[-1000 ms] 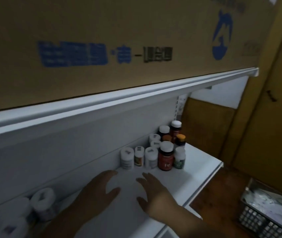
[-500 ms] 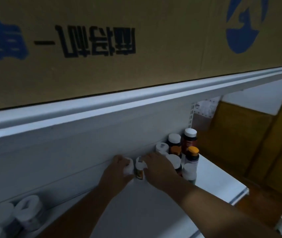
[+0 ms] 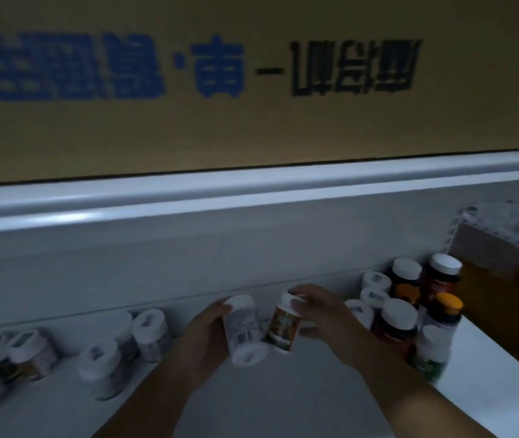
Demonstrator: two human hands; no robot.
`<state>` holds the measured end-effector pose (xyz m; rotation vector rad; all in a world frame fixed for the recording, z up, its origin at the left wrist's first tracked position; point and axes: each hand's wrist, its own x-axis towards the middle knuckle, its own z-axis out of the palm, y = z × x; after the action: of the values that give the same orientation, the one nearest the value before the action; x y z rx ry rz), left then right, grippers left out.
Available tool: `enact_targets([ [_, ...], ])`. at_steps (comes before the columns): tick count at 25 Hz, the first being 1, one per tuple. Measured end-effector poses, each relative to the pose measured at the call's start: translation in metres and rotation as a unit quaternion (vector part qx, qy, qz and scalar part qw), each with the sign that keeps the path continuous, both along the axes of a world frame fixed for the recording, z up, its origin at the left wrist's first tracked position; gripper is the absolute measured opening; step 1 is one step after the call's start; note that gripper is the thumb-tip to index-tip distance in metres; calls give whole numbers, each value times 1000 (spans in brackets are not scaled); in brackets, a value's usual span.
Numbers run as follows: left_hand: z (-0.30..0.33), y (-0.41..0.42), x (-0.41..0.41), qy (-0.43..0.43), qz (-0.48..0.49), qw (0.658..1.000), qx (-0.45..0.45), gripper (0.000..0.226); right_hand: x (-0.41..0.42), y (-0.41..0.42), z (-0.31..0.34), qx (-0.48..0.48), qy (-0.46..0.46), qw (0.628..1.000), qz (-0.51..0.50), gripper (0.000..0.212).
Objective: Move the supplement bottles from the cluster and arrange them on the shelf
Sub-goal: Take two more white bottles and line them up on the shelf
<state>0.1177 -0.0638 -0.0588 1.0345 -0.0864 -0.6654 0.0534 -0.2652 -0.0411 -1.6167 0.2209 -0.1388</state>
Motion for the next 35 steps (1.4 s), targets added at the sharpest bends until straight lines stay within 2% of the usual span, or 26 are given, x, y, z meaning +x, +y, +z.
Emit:
enact_targets([
  [1, 0, 13, -6, 11, 7, 1000, -19, 64, -6, 15, -2, 137, 16, 990, 29, 10],
  [2, 1, 24, -13, 17, 18, 999, -23, 65, -10, 30, -6, 220, 25, 974, 52, 14],
  [4, 3, 45, -29, 26, 42, 999, -11, 48, -14, 64, -13, 304, 26, 950, 71, 27],
  [6, 4, 63, -44, 26, 52, 998, -12, 36, -15, 96, -18, 334, 29, 940, 71, 36],
  [8, 7, 83, -54, 8, 60, 998, -8, 31, -15, 122, -19, 338, 24, 939, 66, 35],
  [11, 10, 119, -58, -14, 68, 998, 9, 40, -12, 153, -18, 330, 14, 942, 57, 19],
  [13, 8, 145, -58, -10, 60, 998, 17, 50, -10, 171, -17, 328, 16, 943, 55, 19],
  [17, 1, 181, -60, -6, 28, 999, 23, 53, -13, 202, -17, 289, 14, 955, 61, 18],
  [19, -1, 198, -59, 9, 29, 1000, -10, 62, -14, 216, -14, 262, -3, 962, 79, 22],
  [24, -4, 255, -51, 35, 57, 996, -64, 78, -7, 263, -5, 172, -3, 979, 108, 15],
  [28, -6, 302, -51, 66, 95, 993, -31, 71, 5, 315, -7, 150, 13, 982, 113, 15],
  [30, -6, 324, -50, 53, 121, 991, -28, 69, 12, 337, -9, 142, 4, 984, 112, 11],
  [32, -5, 349, -48, 24, 132, 990, -31, 71, 27, 360, -14, 81, -19, 993, 83, 8],
  [35, -7, 379, -44, -12, 146, 989, -2, 65, 62, 388, -33, -76, -67, 994, 33, 10],
])
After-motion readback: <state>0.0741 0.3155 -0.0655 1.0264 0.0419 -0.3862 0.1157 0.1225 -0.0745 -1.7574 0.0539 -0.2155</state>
